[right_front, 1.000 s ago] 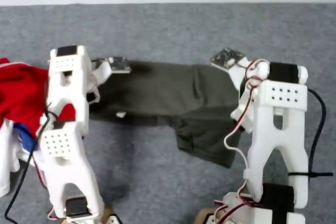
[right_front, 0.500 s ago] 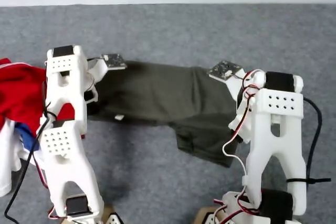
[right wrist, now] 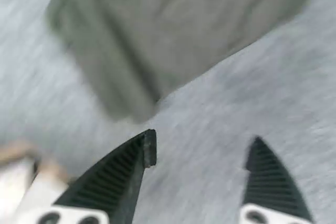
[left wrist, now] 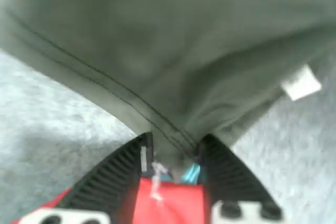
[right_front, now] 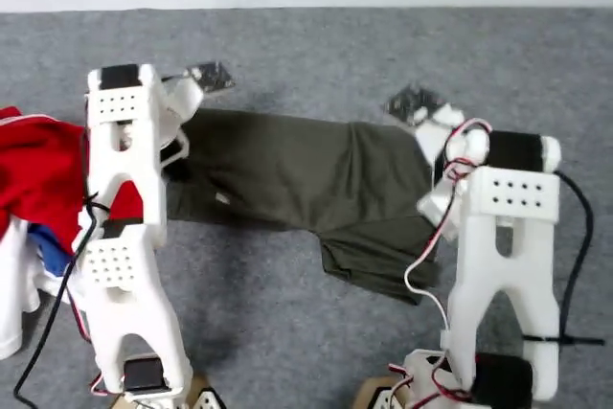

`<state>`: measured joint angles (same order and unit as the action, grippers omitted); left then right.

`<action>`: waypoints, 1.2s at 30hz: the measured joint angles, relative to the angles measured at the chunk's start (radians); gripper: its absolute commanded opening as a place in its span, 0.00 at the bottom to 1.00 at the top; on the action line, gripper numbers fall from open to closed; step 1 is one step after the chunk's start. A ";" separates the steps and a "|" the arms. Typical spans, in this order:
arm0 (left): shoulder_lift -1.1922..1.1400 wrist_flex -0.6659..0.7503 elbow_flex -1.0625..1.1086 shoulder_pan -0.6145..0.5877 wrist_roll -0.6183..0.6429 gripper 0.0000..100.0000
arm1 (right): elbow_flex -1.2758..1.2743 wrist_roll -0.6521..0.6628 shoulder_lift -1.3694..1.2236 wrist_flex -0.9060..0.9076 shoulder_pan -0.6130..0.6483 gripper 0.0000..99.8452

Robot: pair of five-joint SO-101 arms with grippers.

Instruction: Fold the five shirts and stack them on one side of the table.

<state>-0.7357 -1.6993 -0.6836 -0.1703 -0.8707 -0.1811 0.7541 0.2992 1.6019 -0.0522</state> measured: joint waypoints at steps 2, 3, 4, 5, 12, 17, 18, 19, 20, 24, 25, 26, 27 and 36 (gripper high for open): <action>0.011 0.018 -0.031 0.020 0.061 0.02 | 0.037 -0.064 -0.052 -0.117 -0.002 0.00; 0.011 0.023 -0.051 0.028 0.080 0.02 | 0.055 -0.095 -0.084 -0.176 -0.003 0.03; 0.011 0.025 -0.071 0.034 0.095 0.01 | 0.075 -0.123 -0.117 -0.232 -0.005 0.03; 0.011 0.026 -0.084 0.038 0.109 0.01 | 0.097 -0.144 -0.150 -0.279 -0.005 0.03; 0.015 0.017 -0.124 0.072 0.137 0.01 | 0.279 -0.272 -0.385 -0.381 -0.003 0.01; 0.023 -0.021 -0.104 0.071 0.126 0.01 | 0.361 -0.287 -0.420 -0.305 -0.003 0.01; 0.031 -0.025 -0.084 0.064 0.115 0.01 | 0.365 -0.287 -0.420 -0.293 -0.003 0.01; 0.043 -0.025 -0.063 0.055 0.098 0.01 | 0.367 -0.287 -0.420 -0.285 -0.003 0.01; 0.058 -0.025 -0.034 0.044 0.081 0.01 | 0.367 -0.288 -0.420 -0.279 -0.003 0.01; 0.155 -0.025 0.133 0.018 -0.012 0.02 | 0.367 -0.290 -0.422 -0.273 -0.003 0.01; 0.187 -0.025 0.180 0.015 -0.037 0.04 | 0.367 -0.290 -0.427 -0.272 -0.003 0.01; 0.218 -0.025 0.227 0.012 -0.061 0.07 | 0.367 -0.290 -0.427 -0.272 -0.003 0.01; 0.250 -0.025 0.273 0.009 -0.084 0.11 | 0.367 -0.290 -0.427 -0.272 -0.003 0.01; 0.359 -0.025 0.348 -0.040 -0.135 0.19 | 0.367 -0.290 -0.427 -0.272 -0.005 0.01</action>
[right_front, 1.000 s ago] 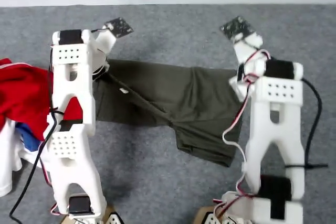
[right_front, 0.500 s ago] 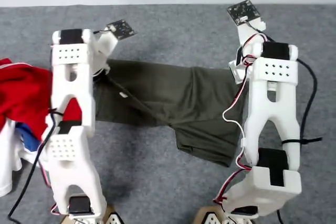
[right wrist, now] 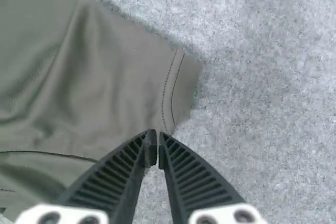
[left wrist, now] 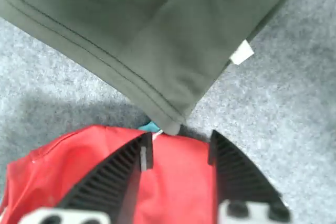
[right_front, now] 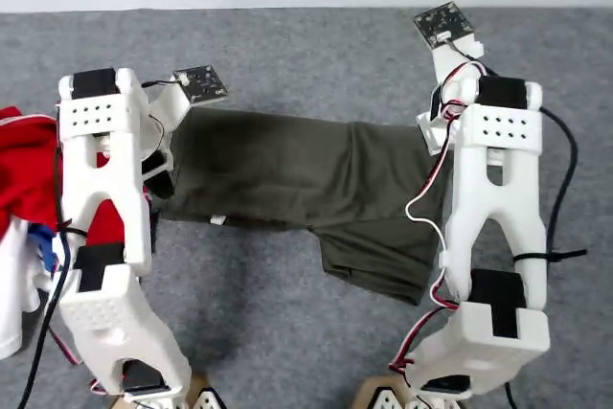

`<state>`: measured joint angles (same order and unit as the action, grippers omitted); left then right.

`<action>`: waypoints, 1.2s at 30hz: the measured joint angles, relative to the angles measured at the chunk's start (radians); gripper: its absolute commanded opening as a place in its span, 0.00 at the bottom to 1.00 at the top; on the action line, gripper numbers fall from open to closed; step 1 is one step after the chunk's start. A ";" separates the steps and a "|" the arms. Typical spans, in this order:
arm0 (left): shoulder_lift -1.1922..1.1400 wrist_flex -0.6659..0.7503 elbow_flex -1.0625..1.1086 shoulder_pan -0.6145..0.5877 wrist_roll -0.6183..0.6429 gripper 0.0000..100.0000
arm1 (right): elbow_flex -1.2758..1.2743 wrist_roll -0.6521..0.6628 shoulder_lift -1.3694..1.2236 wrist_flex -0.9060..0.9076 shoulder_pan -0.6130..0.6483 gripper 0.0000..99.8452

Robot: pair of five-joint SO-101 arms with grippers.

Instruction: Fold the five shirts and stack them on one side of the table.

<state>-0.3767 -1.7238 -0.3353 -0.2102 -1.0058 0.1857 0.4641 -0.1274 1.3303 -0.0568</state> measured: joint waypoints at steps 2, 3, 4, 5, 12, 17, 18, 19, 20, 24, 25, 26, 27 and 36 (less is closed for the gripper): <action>0.000 0.000 -0.023 -0.006 0.000 0.19 | 0.000 0.000 0.000 0.000 0.000 0.01; 0.000 0.000 -0.041 -0.012 0.000 0.19 | 0.000 0.000 0.000 0.000 0.000 0.01; 0.000 0.000 -0.060 -0.017 0.000 0.19 | 0.000 0.000 0.000 0.000 0.000 0.01; 0.000 0.000 -0.078 -0.018 0.000 0.19 | 0.000 0.000 0.000 0.000 0.000 0.01; -0.006 0.144 -0.123 0.063 0.285 0.05 | 0.000 0.000 -0.072 -0.032 0.000 0.01; -0.135 0.381 -0.123 0.147 0.551 0.01 | 0.000 0.000 -0.167 -0.118 0.012 0.01; -0.170 0.419 -0.123 0.160 0.583 0.01 | 0.000 0.000 -0.187 -0.140 0.018 0.01; -0.210 0.451 -0.123 0.169 0.608 0.01 | 0.000 0.000 -0.207 -0.160 0.025 0.01; -0.247 0.476 -0.123 0.178 0.628 0.01 | 0.000 0.000 -0.227 -0.181 0.031 0.01; -0.404 0.494 -0.184 0.195 0.652 0.01 | 0.018 0.000 -0.321 -0.250 0.049 0.01; -0.439 0.480 -0.218 0.195 0.652 0.01 | 0.043 0.000 -0.353 -0.262 0.054 0.01; -0.474 0.462 -0.256 0.195 0.654 0.01 | 0.064 0.000 -0.382 -0.270 0.055 0.01; -0.508 0.439 -0.295 0.195 0.654 0.01 | 0.094 0.000 -0.413 -0.275 0.055 0.01; -0.790 0.160 -0.784 0.164 0.640 0.01 | 0.405 -0.002 -0.709 -0.175 -0.003 0.01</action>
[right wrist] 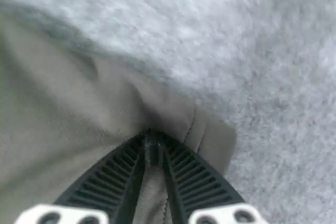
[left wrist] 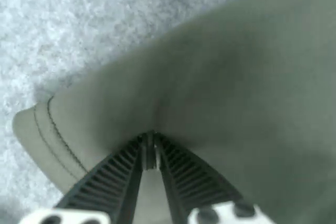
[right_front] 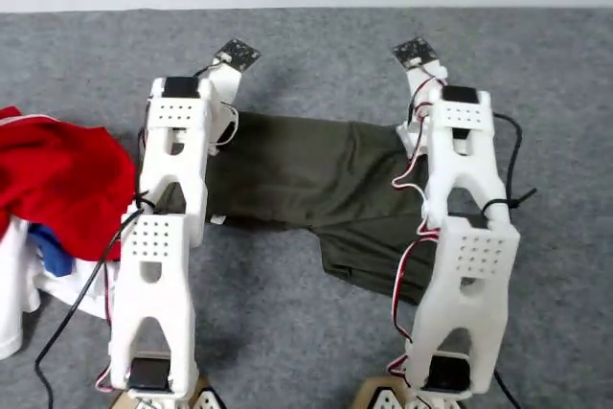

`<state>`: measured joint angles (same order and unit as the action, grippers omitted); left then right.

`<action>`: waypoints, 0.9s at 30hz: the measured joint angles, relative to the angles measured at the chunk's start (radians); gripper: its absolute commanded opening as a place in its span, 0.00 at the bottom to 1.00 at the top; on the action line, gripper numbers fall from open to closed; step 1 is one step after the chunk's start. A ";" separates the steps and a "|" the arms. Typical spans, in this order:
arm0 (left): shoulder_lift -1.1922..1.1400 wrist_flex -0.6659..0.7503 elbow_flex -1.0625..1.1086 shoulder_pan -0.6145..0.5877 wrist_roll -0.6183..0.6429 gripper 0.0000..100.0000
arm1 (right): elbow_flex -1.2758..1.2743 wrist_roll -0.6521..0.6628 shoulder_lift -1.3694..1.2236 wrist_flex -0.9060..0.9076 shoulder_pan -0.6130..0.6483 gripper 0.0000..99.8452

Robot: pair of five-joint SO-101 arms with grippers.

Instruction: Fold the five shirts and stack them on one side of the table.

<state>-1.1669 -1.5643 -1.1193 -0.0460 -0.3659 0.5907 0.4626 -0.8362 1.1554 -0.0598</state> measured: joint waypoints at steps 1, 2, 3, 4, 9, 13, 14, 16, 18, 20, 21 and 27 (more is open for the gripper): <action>-0.028 -0.029 -0.054 -0.009 -0.003 0.01 | 0.040 0.000 -0.021 0.020 -0.008 0.01; -0.054 -0.058 -0.104 -0.020 -0.006 0.01 | 0.077 0.000 -0.043 0.041 -0.014 0.01; -0.077 -0.080 -0.150 -0.029 -0.009 0.01 | 0.109 0.000 -0.060 0.060 -0.020 0.01; -0.098 -0.100 -0.193 -0.038 -0.009 0.01 | 0.140 0.000 -0.072 0.077 -0.023 0.01; -0.149 -0.157 -0.345 -0.071 -0.009 0.01 | 0.285 0.000 -0.104 0.166 -0.031 0.01; -0.149 -0.161 -0.473 -0.075 -0.009 0.01 | 0.413 0.002 -0.104 0.255 -0.029 0.01; -0.149 -0.161 -0.494 -0.075 -0.009 0.01 | 0.450 0.002 -0.104 0.278 -0.026 0.01; -0.147 -0.161 -0.505 -0.075 -0.009 0.01 | 0.509 0.000 -0.104 0.322 -0.012 0.01; -0.147 -0.164 -0.505 -0.075 -0.009 0.01 | 0.549 0.002 -0.104 0.350 0.006 0.01; -0.147 -0.164 -0.505 -0.075 -0.009 0.01 | 0.555 0.002 -0.110 0.351 0.017 0.01; -0.147 -0.164 -0.497 -0.075 -0.009 0.01 | 0.555 0.002 -0.123 0.342 0.017 0.01; -0.169 -0.074 -0.388 -0.054 -0.009 0.06 | 0.555 0.002 -0.236 0.275 0.012 0.01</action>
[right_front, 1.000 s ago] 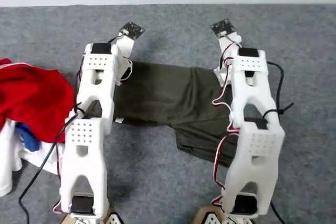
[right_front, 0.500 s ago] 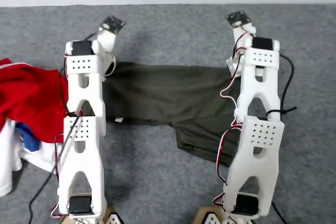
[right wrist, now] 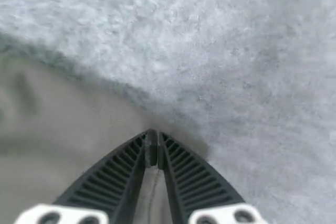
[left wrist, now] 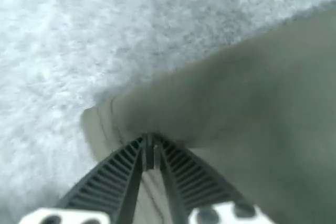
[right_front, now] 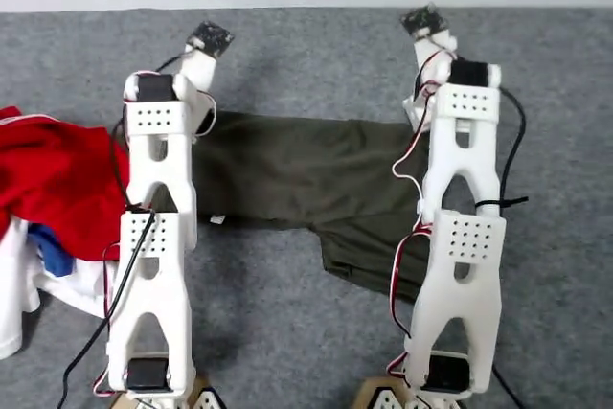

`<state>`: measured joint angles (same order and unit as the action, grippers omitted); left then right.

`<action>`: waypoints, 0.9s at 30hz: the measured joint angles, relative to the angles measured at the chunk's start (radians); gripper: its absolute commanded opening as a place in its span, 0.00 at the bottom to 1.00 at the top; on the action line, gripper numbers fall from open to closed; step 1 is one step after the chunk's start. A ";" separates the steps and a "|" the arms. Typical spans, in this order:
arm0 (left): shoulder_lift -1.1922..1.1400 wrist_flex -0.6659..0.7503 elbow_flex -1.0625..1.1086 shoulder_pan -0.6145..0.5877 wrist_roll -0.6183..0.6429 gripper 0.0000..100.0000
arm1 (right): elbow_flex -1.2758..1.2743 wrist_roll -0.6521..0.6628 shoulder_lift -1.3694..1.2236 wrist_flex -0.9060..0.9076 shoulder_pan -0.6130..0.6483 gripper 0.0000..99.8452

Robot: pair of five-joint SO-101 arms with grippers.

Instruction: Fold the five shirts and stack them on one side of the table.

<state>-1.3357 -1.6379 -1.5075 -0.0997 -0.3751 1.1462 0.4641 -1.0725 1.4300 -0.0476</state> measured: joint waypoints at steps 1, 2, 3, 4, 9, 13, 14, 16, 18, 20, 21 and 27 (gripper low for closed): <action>-0.002 0.002 0.002 0.000 0.000 0.07 | 0.000 0.000 -0.017 -0.002 0.000 0.01; -0.003 0.002 0.008 0.000 0.000 0.07 | 0.000 0.000 -0.032 -0.003 -0.003 0.01; -0.003 0.000 0.009 -0.002 0.000 0.07 | 0.000 0.000 -0.041 -0.003 -0.009 0.01; -0.003 0.000 0.009 -0.005 0.000 0.07 | 0.000 0.000 -0.048 -0.003 -0.017 0.01; -0.003 -0.014 0.009 -0.064 0.000 0.07 | 0.000 -0.002 -0.054 -0.003 -0.060 0.01; -0.003 -0.014 0.009 -0.115 0.000 0.05 | 0.006 -0.002 -0.054 0.014 -0.066 0.01; -0.003 -0.015 0.006 -0.123 0.000 0.05 | 0.021 -0.002 -0.054 0.025 -0.066 0.01; -0.003 -0.037 -0.025 -0.129 0.000 0.05 | 0.063 -0.002 -0.054 0.052 -0.066 0.01; -0.003 -0.064 -0.084 -0.132 -0.002 0.05 | 0.120 -0.002 -0.054 0.086 -0.060 0.01; 0.012 -0.083 -0.117 -0.129 -0.002 0.05 | 0.189 0.000 -0.054 0.124 -0.041 0.01; 0.031 -0.087 -0.117 -0.124 -0.002 0.05 | 0.227 0.000 -0.054 0.146 -0.029 0.01; 0.173 -0.092 -0.120 -0.081 0.038 0.05 | 0.466 0.000 -0.052 0.298 0.037 0.01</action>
<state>-1.1623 -1.7300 -1.6272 -0.1811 -0.3368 1.6126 0.4641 -1.1247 1.7277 -0.0107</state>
